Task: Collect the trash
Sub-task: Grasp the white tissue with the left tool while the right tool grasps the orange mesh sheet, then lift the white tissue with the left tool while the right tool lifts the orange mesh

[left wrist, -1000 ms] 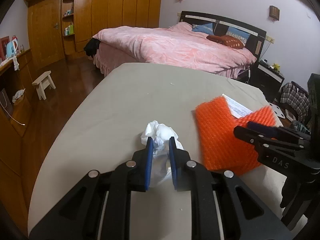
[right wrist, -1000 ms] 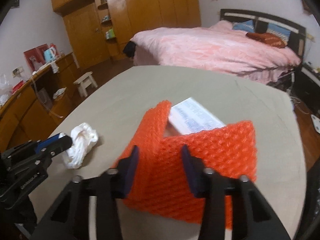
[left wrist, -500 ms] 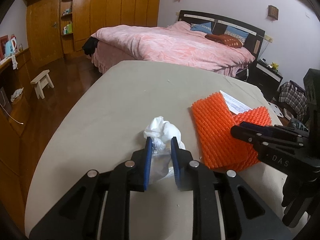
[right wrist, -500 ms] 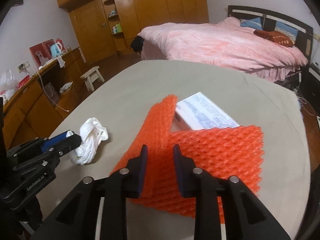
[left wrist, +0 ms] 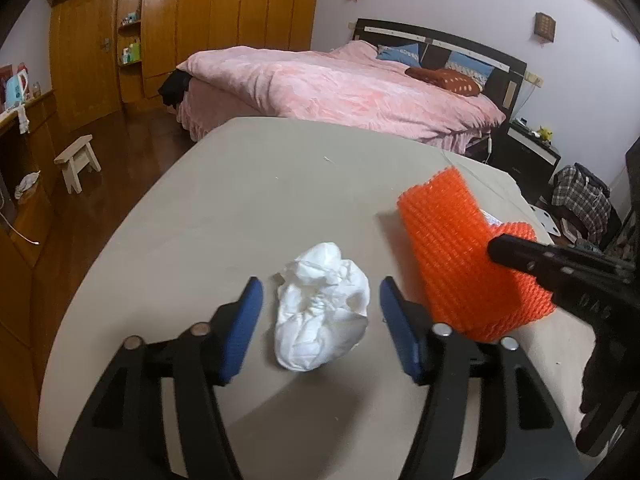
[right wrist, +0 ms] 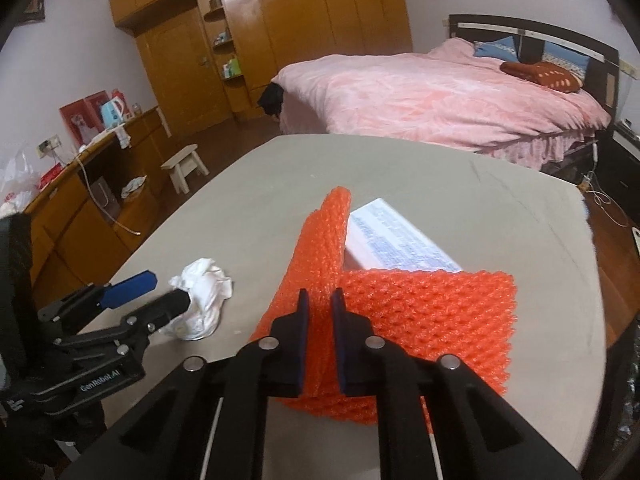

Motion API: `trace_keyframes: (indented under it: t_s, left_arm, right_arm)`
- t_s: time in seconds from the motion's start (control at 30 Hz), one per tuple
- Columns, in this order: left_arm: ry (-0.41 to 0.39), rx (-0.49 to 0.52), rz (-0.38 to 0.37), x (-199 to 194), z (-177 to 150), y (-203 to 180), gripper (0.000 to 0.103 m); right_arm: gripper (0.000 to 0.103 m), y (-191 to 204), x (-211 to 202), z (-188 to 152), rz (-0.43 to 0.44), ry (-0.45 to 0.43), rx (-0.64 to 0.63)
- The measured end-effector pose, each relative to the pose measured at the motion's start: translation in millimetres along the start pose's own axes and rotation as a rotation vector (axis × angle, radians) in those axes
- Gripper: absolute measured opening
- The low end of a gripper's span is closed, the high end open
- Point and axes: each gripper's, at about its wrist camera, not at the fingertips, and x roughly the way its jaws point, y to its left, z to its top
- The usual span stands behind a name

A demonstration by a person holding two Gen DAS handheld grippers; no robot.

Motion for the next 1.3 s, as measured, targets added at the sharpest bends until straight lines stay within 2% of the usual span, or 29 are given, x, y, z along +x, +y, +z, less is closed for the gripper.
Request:
trace_keyframes:
  t_s: [0.2, 0.23, 0.3, 0.33, 0.47, 0.53, 0.7, 0.9, 1.3]
  left_arm:
    - [0.077, -0.013, 0.009, 23, -2, -5, 0.066]
    - [0.087, -0.016, 0.007, 25, -2, -5, 0.064]
    - [0.112, -0.025, 0.004, 31, -2, -4, 0.050]
    - [0.119, -0.026, 0.003, 33, -3, -3, 0.047]
    - [0.089, -0.026, 0.007, 27, -3, -4, 0.035]
    - [0.067, -0.011, 0.019, 20, -1, -8, 0.034]
    - [0.008, 0.013, 0.025, -4, 8, -18, 0.032]
    - [-0.025, 0.035, 0.035, -31, 17, -31, 0.032]
    - [-0.097, 0.050, -0.027, -81, 22, -74, 0.032]
  right_arm:
    - [0.011, -3, -1, 0, -0.006, 0.002, 0.004]
    - [0.011, -3, -1, 0, -0.006, 0.002, 0.002]
    - [0.011, -2, -2, 0, -0.002, 0.000, 0.000]
    - [0.011, -1, -2, 1, -0.002, -0.002, -0.003]
    - [0.011, 2, -6, 2, 0.003, -0.009, -0.010]
    - [0.011, 4, -10, 3, 0.007, -0.016, -0.015]
    - [0.011, 8, -23, 6, 0.024, -0.034, -0.015]
    - [0.011, 11, -47, 11, 0.046, -0.072, -0.018]
    - [0.011, 2, -112, 6, 0.011, -0.147, -0.021]
